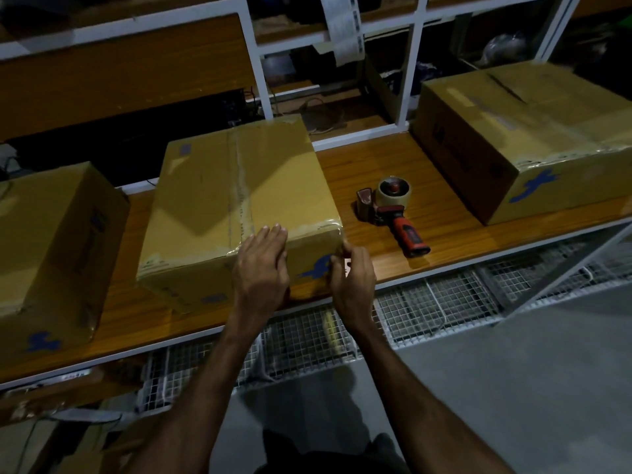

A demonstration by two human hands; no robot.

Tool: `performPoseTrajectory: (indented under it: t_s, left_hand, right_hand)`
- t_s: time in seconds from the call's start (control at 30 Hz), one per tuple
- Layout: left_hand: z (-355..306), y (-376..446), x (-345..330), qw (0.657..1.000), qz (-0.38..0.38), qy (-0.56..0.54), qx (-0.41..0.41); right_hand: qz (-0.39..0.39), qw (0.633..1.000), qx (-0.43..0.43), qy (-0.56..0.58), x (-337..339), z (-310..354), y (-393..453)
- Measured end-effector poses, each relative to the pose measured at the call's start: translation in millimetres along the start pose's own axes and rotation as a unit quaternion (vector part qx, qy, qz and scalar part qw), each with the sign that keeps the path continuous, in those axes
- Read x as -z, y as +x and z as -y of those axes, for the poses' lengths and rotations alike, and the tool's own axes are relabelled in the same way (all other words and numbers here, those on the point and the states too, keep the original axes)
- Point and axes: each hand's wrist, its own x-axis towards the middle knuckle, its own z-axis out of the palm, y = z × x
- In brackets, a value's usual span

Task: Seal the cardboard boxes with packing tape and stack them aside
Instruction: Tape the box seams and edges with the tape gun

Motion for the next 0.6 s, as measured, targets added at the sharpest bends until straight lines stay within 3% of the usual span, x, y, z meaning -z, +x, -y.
performPoseTrajectory:
  t_s: [0.17, 0.27, 0.37, 0.47, 0.53, 0.6]
  left_hand:
    - [2, -1, -5, 1.000, -0.021, -0.004, -0.011]
    - [4, -1, -5, 0.999, -0.027, 0.000, -0.023]
    - [6, -2, -5, 0.999, -0.029, 0.009, -0.032]
    - [6, -2, -6, 0.999, -0.034, 0.012, -0.034]
    - [4, -2, -5, 0.998, -0.046, 0.017, -0.040]
    - [5, -2, -6, 0.997, -0.058, 0.024, -0.053]
  right_hand:
    - [-0.002, 1.000, 0.025, -0.014, -2, 17, -2]
    - [0.006, 0.999, -0.012, 0.039, -1, 25, -1]
    - [0.062, 0.992, -0.033, 0.104, 8, 28, 1]
    - [0.107, 0.968, -0.130, 0.183, 21, 29, 14]
    - [0.090, 0.949, -0.203, 0.224, 32, 29, 28]
    - [0.082, 0.951, -0.191, 0.227, 45, 33, 48]
